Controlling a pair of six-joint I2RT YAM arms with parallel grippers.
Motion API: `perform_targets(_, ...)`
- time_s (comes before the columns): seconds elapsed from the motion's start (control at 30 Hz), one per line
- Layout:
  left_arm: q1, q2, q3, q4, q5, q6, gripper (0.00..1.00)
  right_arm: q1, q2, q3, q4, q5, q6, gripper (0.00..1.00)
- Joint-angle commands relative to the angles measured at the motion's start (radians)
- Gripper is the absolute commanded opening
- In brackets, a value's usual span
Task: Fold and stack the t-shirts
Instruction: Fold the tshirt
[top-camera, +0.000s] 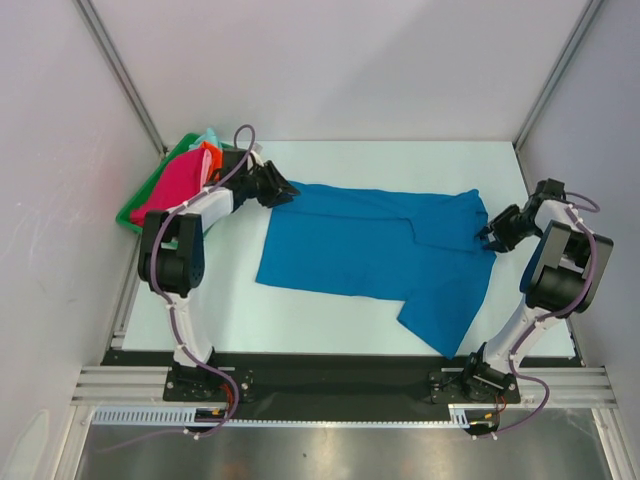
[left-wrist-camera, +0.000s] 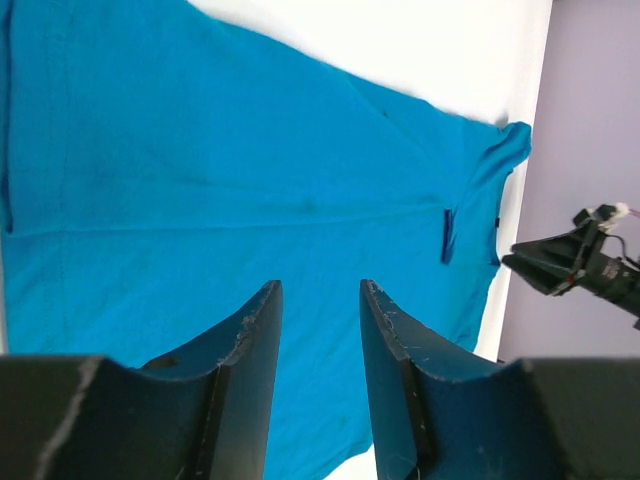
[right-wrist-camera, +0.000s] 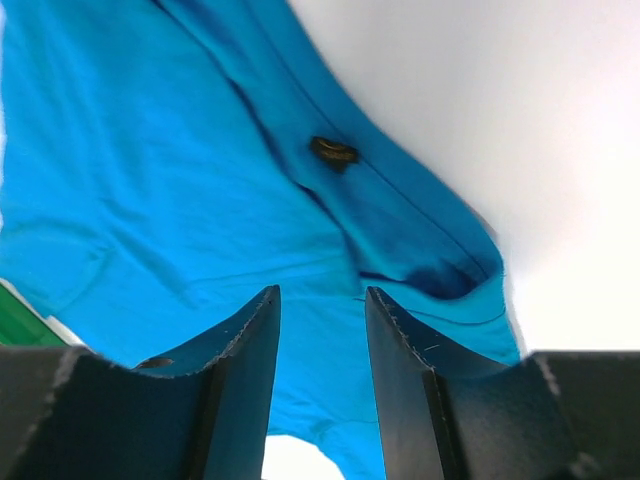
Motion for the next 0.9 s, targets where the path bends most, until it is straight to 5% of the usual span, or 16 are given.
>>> perform_targets(0.0, 0.001, 0.010, 0.039, 0.039, 0.040, -0.030, 0.42, -0.002, 0.023, -0.030, 0.022, -0.022, -0.033, 0.45)
perform_targets(0.63, 0.010, -0.013, 0.032, -0.014, 0.035, 0.011, 0.40, 0.017, 0.093, -0.028, 0.069, -0.025, -0.031, 0.30)
perform_targets(0.87, 0.019, -0.018, 0.032, -0.014, 0.037, 0.013, 0.40, 0.015, 0.030, -0.024, 0.051, -0.013, -0.015, 0.01)
